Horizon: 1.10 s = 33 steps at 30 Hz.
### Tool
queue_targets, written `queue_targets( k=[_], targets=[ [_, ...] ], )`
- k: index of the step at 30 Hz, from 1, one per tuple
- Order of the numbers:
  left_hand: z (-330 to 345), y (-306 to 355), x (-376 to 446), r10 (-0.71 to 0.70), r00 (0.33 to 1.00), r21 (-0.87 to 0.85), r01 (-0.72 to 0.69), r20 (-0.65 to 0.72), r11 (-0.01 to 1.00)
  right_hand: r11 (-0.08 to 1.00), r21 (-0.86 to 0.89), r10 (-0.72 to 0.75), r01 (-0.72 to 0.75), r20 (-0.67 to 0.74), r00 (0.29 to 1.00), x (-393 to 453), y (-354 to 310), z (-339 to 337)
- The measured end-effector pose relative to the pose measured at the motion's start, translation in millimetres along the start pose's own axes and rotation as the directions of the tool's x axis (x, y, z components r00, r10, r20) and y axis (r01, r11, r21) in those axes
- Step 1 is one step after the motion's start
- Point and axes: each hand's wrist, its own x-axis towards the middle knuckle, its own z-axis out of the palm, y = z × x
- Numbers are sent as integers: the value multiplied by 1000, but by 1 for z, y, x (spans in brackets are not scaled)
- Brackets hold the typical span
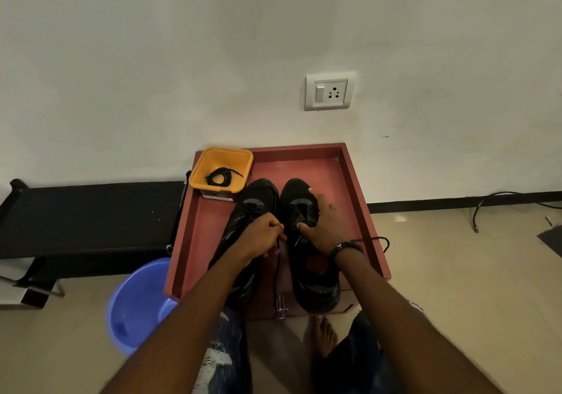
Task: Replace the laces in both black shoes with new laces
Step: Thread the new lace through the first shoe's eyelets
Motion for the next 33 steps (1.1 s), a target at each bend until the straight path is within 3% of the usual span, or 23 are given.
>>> queue_targets(
  k=[6, 14, 20, 26, 31, 33],
  targets=[
    [20, 13, 25, -87, 995, -47, 85, -49, 995, 1000, 30, 4, -4, -5, 1000, 1, -1, 0],
    [22, 13, 17, 14, 988, 32, -10, -151, 999, 999, 50, -7, 8, -7, 1000, 5, 4, 3],
    [-6, 1, -25, 67, 995, 160, -54, -79, 986, 999, 33, -4, 5, -4, 1000, 5, 5, 3],
    [-21, 0, -28, -16, 1000, 342, 15, 1, 940, 994, -105, 26, -16, 94, 995, 10, -1, -3],
    [4, 14, -1, -102, 989, 84, 94, 103, 992, 986, -146, 97, -77, 138, 986, 20, -10, -7],
    [14, 15, 12, -95, 994, 5, 94, 62, 996, 989, -130, 91, -73, 130, 987, 20, -10, -7]
  ],
)
